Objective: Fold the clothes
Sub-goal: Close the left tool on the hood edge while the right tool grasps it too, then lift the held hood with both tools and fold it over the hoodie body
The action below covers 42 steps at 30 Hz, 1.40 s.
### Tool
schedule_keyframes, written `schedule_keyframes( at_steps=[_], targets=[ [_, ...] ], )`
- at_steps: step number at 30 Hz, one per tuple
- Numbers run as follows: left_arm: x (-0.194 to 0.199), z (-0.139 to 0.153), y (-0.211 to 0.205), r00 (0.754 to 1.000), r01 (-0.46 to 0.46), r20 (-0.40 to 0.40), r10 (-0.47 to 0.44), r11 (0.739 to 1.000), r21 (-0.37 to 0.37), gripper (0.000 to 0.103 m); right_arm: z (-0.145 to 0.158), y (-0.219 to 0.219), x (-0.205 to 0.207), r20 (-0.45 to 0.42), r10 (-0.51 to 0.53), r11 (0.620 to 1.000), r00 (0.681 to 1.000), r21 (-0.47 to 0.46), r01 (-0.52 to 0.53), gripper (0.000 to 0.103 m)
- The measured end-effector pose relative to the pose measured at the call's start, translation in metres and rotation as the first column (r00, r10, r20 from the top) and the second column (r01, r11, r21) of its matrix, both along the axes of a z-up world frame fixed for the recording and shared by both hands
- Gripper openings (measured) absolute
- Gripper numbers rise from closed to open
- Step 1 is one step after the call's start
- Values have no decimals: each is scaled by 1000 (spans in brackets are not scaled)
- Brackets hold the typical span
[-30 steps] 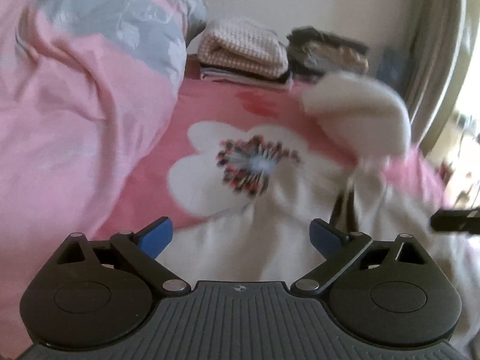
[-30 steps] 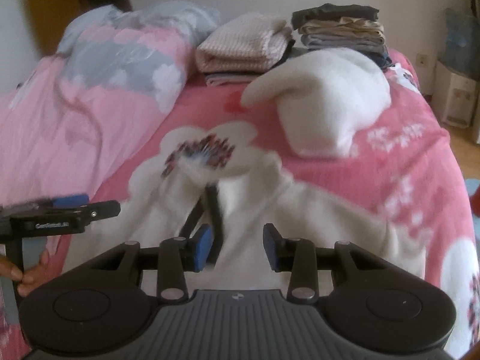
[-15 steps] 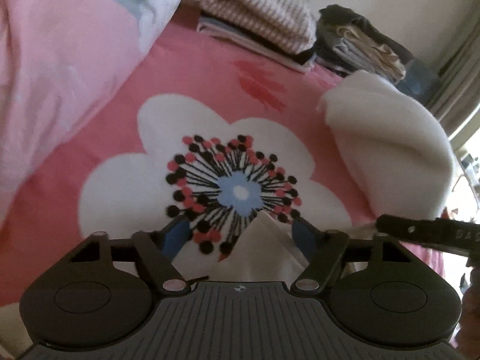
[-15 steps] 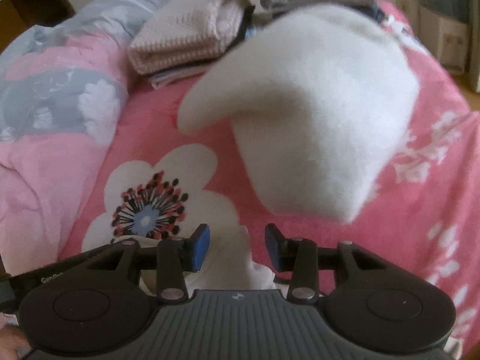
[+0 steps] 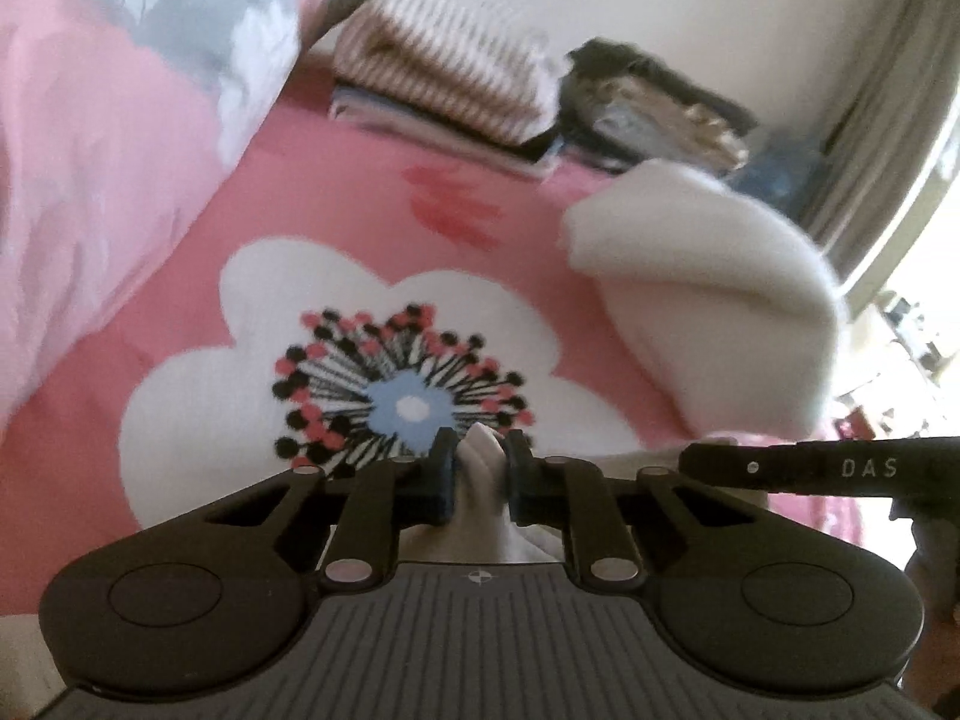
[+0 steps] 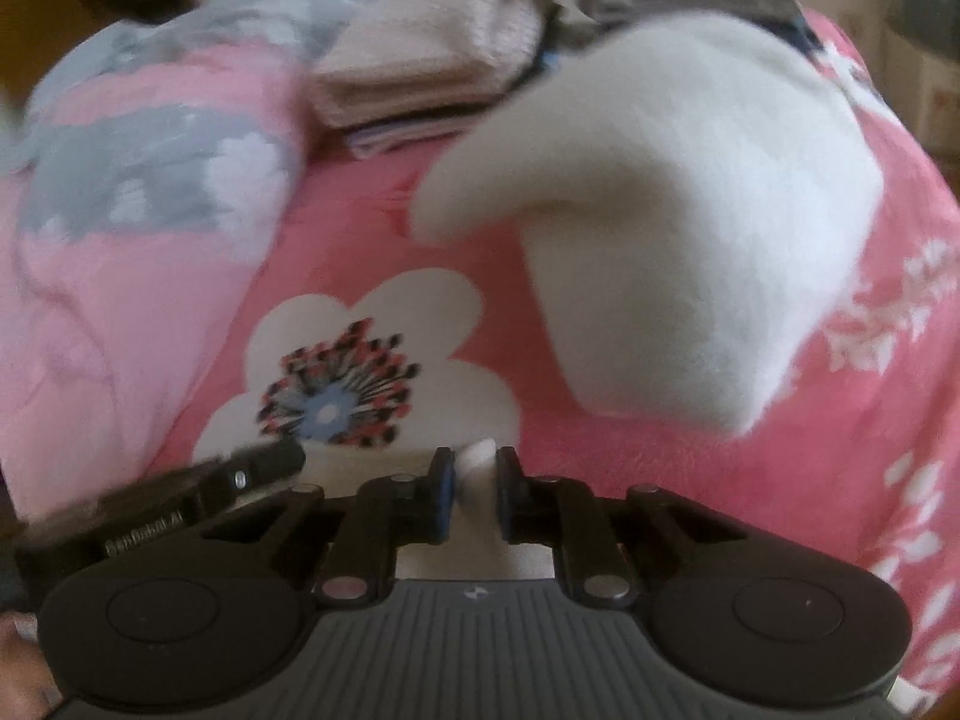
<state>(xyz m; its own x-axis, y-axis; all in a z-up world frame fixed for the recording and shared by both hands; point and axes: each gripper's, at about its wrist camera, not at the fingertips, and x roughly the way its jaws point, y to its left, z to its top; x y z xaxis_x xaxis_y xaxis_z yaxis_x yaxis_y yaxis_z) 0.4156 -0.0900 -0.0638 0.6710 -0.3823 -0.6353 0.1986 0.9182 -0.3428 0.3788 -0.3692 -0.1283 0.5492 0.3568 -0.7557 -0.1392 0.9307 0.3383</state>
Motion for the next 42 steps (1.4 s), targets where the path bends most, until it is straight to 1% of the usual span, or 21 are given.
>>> schedule_keyframes(
  at_steps=[5,7,9,12,13,17,19,21,22,23,25,27,29,30,31,33,34,35,37,39,42],
  targets=[
    [-37,28,3,991,101,85,-104,994,41,12,30,3,-41,78,141,986,987,-95,-133,14],
    [-54,36,5,983,143,105,-151,987,77,12,38,3,-62,95,195,975,976,-128,-183,14],
    [-74,41,6,967,193,136,-213,970,145,12,42,12,-86,117,268,949,956,-201,-242,14],
    [-109,38,6,938,255,163,-305,929,267,12,44,27,-125,140,376,894,916,-315,-319,14],
    [-115,34,8,940,260,150,-306,929,264,12,40,32,-140,138,407,874,903,-345,-341,14],
    [-129,13,23,963,250,57,-263,953,171,15,10,52,-173,101,459,799,883,-481,-360,14],
    [-136,2,30,970,240,9,-243,963,124,24,-8,60,-181,76,465,767,882,-531,-359,14],
    [-140,1,51,983,180,-24,-181,983,-41,40,-18,65,-189,75,473,739,878,-576,-349,14],
    [-143,2,61,989,143,-31,-148,983,-111,43,-22,66,-191,77,476,728,876,-593,-344,14],
    [-144,2,69,993,106,-39,-114,981,-161,49,-23,67,-196,78,481,717,873,-609,-340,15],
    [-144,2,82,997,36,-62,-51,971,-235,53,-22,69,-200,77,483,709,872,-619,-338,17],
    [-138,1,90,995,-24,-102,-6,956,-293,53,-14,67,-200,81,473,730,877,-593,-339,18],
    [-128,-3,92,988,-72,-156,21,942,-329,53,-3,60,-202,100,462,770,881,-538,-343,21],
    [-122,-6,91,982,-89,-190,25,938,-336,53,3,54,-203,115,447,799,887,-496,-338,23],
    [-117,-9,89,975,-103,-222,29,939,-328,53,11,46,-203,133,419,840,898,-431,-328,25],
    [-112,-16,84,962,-106,-274,19,946,-307,53,25,26,-202,163,340,915,926,-287,-285,40],
    [-110,-19,82,955,-103,-297,10,948,-300,53,31,12,-199,166,273,953,947,-179,-243,42],
    [-110,-23,81,948,-105,-319,3,947,-303,53,31,0,-193,142,212,976,967,-85,-202,43],
    [-111,-30,82,936,-113,-352,-8,941,-320,53,31,-24,-182,76,96,990,992,99,-103,43],
    [-111,-34,83,928,-121,-373,-19,929,-348,53,18,-42,-167,-34,0,978,999,208,7,44],
    [-108,-40,85,909,-144,-415,-40,905,-401,53,-13,-63,-147,-236,-107,919,966,346,187,44]
  ],
)
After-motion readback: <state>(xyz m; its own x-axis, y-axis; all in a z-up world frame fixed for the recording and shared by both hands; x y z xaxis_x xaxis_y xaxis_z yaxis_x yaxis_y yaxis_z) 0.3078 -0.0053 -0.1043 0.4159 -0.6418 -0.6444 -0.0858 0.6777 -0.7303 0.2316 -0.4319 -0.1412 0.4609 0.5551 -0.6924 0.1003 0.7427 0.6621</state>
